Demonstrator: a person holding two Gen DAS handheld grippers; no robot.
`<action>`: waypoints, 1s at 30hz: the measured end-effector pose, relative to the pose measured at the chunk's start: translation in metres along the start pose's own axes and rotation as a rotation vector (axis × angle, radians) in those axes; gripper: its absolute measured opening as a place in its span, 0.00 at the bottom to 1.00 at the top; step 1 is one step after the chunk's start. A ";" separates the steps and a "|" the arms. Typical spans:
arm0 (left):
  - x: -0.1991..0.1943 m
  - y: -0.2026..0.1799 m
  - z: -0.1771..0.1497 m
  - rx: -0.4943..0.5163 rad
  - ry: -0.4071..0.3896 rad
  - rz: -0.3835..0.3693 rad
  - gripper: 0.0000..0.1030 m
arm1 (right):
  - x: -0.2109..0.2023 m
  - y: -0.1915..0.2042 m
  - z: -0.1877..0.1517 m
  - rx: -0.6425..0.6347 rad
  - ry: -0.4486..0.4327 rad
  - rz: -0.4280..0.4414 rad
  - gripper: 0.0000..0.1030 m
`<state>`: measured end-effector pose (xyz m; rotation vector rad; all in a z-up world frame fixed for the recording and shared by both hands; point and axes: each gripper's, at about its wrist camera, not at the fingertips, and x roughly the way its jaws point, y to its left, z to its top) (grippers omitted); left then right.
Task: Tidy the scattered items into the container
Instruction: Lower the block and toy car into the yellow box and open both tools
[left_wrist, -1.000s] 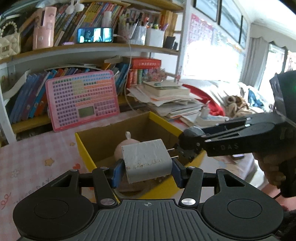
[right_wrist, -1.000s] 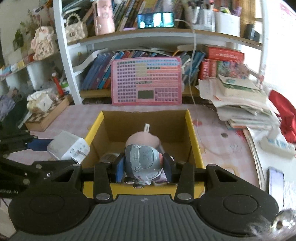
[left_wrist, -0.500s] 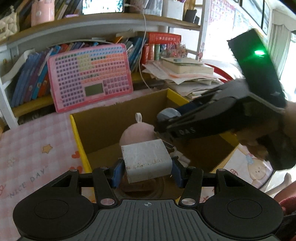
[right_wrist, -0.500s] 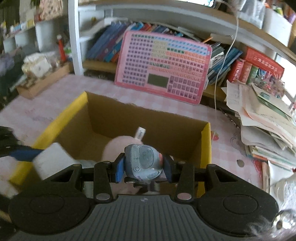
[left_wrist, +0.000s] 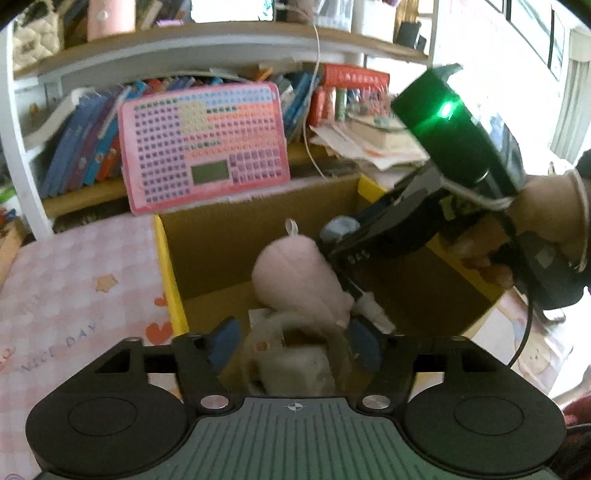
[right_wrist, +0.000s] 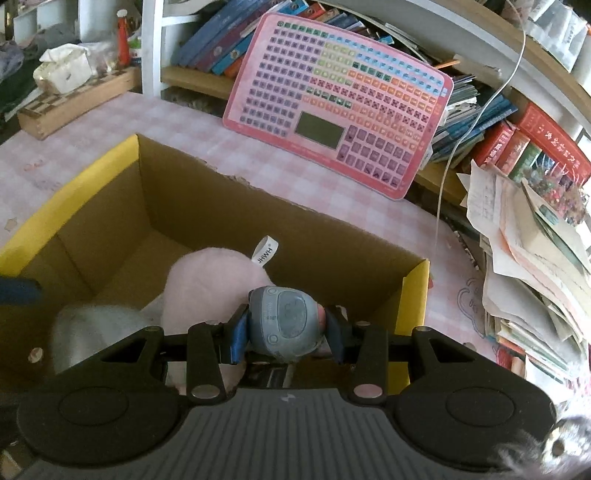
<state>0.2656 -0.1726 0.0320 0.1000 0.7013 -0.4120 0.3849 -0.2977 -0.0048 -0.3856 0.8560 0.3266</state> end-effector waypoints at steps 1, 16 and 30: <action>-0.003 0.000 0.001 0.000 -0.013 0.008 0.73 | 0.001 0.000 0.000 -0.001 0.002 0.000 0.39; -0.054 0.000 -0.017 -0.088 -0.107 0.118 0.84 | 0.003 -0.007 -0.002 0.018 -0.021 -0.026 0.60; -0.095 0.014 -0.036 -0.120 -0.201 0.252 0.93 | -0.087 0.012 -0.023 0.136 -0.259 -0.027 0.79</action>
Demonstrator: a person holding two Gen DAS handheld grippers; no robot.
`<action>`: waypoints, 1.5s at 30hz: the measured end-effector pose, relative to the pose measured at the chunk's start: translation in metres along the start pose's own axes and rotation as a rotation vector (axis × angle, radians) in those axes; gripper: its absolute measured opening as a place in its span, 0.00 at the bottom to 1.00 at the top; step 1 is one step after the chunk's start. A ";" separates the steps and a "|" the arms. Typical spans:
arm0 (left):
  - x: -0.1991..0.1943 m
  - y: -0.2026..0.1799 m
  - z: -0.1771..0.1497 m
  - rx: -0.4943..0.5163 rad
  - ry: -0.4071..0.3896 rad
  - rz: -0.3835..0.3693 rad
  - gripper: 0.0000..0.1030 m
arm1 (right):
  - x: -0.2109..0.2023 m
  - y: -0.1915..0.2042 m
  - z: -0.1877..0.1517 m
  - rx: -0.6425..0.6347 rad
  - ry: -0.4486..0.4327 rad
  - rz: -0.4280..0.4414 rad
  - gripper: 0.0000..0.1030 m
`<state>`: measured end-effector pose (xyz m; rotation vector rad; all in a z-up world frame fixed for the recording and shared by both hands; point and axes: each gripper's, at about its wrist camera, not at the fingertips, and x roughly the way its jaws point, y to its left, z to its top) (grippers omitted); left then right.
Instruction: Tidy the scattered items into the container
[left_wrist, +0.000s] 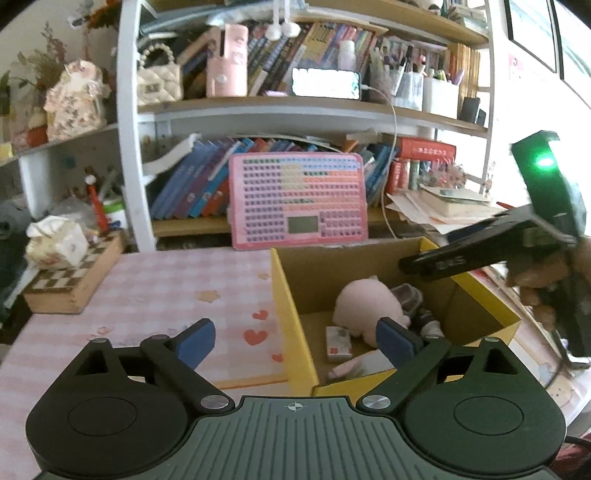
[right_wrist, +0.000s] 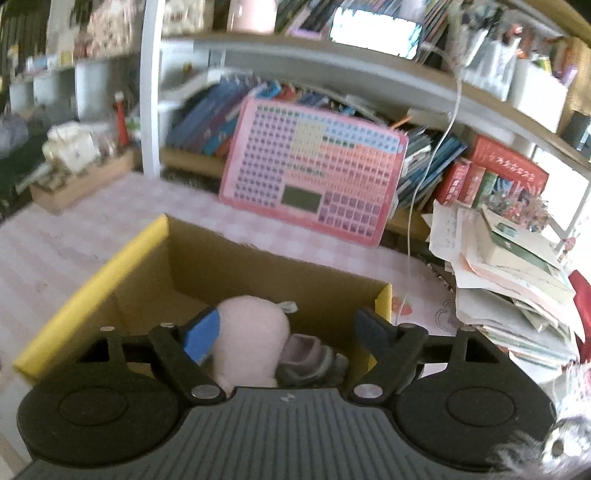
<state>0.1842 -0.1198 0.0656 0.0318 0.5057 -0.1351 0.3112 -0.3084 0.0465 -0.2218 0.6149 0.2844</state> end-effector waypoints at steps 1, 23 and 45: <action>-0.004 0.003 -0.001 0.001 -0.005 0.006 0.93 | -0.009 0.002 -0.002 0.016 -0.013 -0.002 0.79; -0.107 0.065 -0.077 -0.068 0.025 0.088 0.94 | -0.128 0.113 -0.101 0.168 -0.049 -0.066 0.85; -0.151 0.069 -0.118 -0.036 0.116 0.080 1.00 | -0.166 0.182 -0.151 0.151 0.029 -0.028 0.93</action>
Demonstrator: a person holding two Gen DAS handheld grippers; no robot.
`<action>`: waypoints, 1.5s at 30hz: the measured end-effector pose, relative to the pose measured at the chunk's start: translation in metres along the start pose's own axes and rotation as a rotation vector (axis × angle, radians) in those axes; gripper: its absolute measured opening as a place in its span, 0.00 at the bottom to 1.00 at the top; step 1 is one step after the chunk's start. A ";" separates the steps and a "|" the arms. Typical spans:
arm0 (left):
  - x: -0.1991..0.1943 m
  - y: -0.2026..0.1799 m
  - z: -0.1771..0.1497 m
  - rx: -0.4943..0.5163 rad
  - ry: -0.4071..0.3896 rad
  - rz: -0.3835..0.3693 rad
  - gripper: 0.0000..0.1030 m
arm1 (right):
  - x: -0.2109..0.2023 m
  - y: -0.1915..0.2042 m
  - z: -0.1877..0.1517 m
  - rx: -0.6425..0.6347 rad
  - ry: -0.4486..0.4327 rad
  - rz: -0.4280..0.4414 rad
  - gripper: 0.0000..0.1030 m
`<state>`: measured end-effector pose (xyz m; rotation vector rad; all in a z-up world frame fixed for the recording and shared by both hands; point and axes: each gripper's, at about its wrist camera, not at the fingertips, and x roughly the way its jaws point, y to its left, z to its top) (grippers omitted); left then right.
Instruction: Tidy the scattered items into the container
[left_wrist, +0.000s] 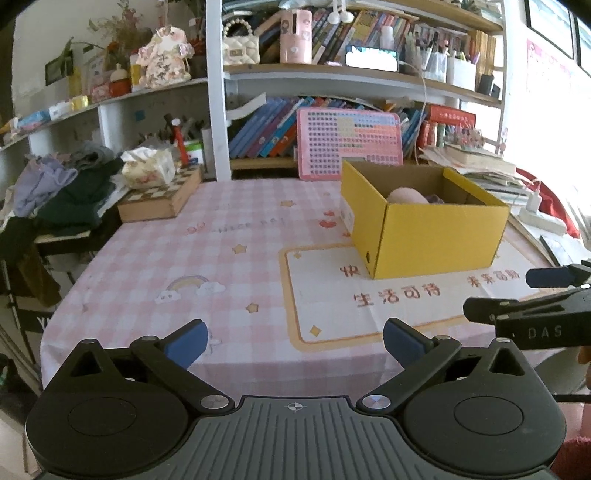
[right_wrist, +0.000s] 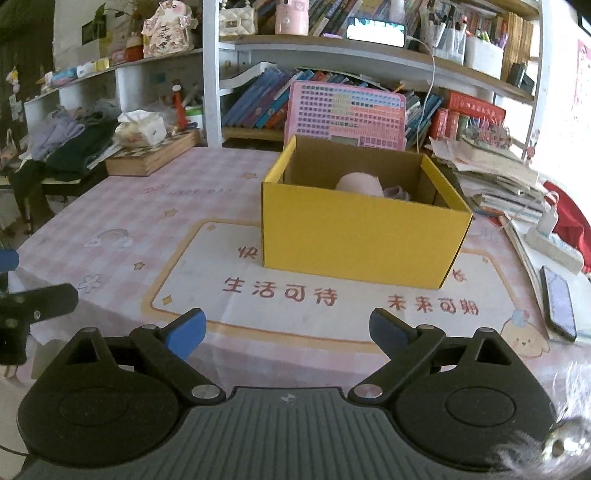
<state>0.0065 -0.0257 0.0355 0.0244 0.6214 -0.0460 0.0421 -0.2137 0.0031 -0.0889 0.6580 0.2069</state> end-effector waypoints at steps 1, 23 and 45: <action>0.001 0.000 -0.001 0.003 0.013 -0.005 1.00 | 0.001 0.000 -0.001 0.006 0.009 0.001 0.93; -0.005 0.008 -0.010 -0.012 0.046 -0.028 1.00 | -0.002 0.016 -0.003 -0.027 0.041 0.028 0.97; 0.002 0.009 -0.009 -0.022 0.046 -0.047 1.00 | 0.006 0.017 -0.002 -0.040 0.058 0.028 0.98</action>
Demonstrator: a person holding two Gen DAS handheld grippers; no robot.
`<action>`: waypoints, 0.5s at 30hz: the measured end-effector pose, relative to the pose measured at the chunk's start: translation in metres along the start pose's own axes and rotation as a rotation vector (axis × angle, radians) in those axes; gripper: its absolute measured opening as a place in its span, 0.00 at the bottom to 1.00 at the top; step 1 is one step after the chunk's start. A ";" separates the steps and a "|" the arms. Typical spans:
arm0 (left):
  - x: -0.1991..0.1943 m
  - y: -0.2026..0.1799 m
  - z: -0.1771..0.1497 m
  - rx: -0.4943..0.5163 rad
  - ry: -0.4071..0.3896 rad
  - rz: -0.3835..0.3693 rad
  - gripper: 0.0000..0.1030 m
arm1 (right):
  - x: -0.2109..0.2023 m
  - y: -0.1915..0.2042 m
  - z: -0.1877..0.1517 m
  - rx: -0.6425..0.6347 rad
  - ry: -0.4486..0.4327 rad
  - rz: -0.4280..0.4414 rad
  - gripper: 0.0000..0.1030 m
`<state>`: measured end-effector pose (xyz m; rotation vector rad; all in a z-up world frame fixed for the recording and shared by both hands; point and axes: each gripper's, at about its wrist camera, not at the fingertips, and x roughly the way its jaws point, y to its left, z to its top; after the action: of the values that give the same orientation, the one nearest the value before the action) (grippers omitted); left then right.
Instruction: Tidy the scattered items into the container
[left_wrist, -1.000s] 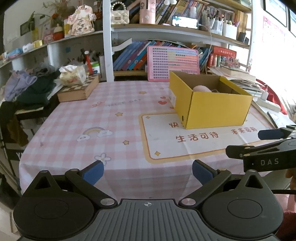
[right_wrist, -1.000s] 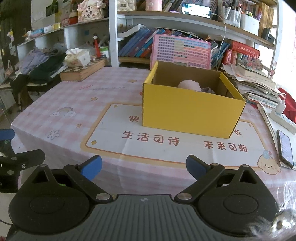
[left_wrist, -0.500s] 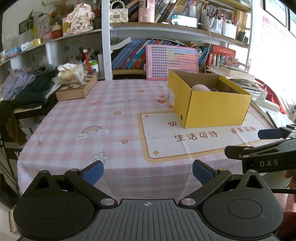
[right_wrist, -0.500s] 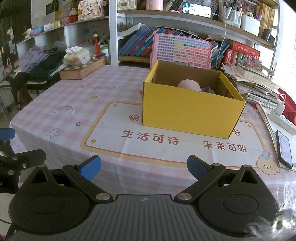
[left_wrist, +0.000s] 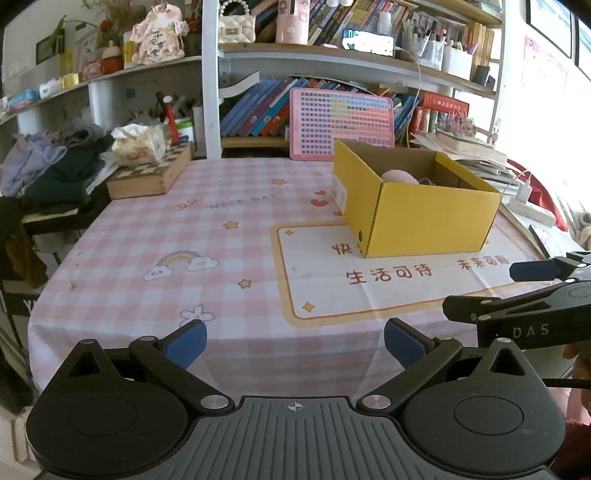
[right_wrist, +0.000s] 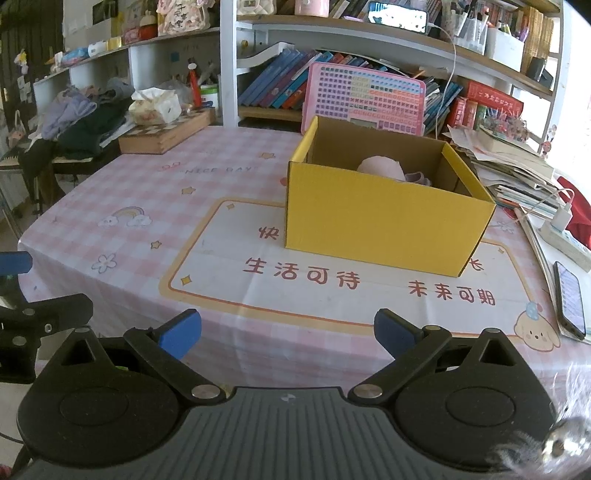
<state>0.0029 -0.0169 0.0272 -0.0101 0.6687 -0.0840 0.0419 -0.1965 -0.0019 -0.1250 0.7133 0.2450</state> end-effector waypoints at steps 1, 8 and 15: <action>0.000 0.000 0.000 -0.001 -0.001 -0.001 1.00 | 0.000 0.000 0.000 -0.001 0.001 0.000 0.98; 0.002 0.000 0.001 -0.003 0.000 -0.003 1.00 | 0.001 0.000 0.001 0.000 0.002 -0.001 0.98; 0.006 -0.001 0.002 -0.006 0.008 -0.008 1.00 | 0.005 0.001 0.002 -0.004 0.010 0.000 0.98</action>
<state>0.0093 -0.0184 0.0251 -0.0183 0.6773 -0.0892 0.0468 -0.1944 -0.0039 -0.1297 0.7233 0.2461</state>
